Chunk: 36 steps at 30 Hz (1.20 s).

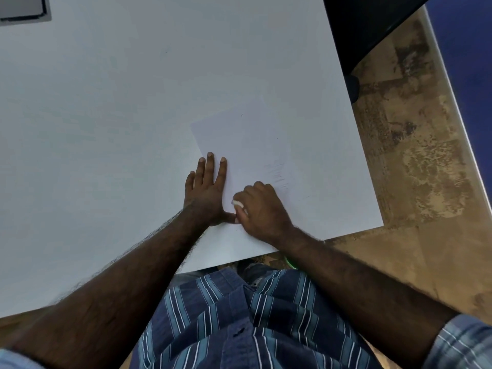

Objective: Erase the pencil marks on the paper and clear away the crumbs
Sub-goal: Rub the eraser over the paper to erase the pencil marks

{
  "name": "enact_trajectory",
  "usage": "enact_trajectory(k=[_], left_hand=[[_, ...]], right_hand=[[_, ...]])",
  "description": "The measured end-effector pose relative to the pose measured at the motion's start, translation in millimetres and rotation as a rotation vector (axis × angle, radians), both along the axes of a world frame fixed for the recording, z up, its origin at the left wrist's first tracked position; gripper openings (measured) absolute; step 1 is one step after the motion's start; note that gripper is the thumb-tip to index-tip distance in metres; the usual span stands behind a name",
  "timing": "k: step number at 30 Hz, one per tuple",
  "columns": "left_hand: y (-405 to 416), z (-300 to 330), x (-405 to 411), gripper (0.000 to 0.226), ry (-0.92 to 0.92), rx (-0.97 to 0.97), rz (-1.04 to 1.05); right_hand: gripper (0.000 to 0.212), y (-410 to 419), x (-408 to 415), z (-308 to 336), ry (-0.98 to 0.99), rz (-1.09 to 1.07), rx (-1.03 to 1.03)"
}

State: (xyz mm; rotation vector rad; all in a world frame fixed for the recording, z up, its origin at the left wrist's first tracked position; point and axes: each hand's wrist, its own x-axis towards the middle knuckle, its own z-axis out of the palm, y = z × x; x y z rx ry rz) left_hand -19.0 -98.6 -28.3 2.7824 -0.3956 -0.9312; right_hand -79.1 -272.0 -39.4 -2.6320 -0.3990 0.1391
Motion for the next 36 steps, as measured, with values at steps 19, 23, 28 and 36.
enact_trajectory(k=[19,23,28,36], left_hand=[[0.7,-0.3,1.2,0.158,0.009,0.014,-0.018],[0.4,-1.1,0.3,0.159,-0.005,0.005,-0.008],[-0.3,-0.1,-1.1,0.156,-0.017,0.005,-0.011],[1.0,0.0,1.4,0.158,0.009,0.003,-0.018]], right_hand=[[0.016,-39.9,37.1,-2.6,-0.037,-0.494,-0.050],[0.024,-1.5,21.4,1.3,-0.015,-0.361,0.010],[0.020,9.1,10.1,-1.1,-0.037,-0.091,-0.061],[0.017,-33.7,43.3,-0.3,-0.064,-0.546,-0.100]])
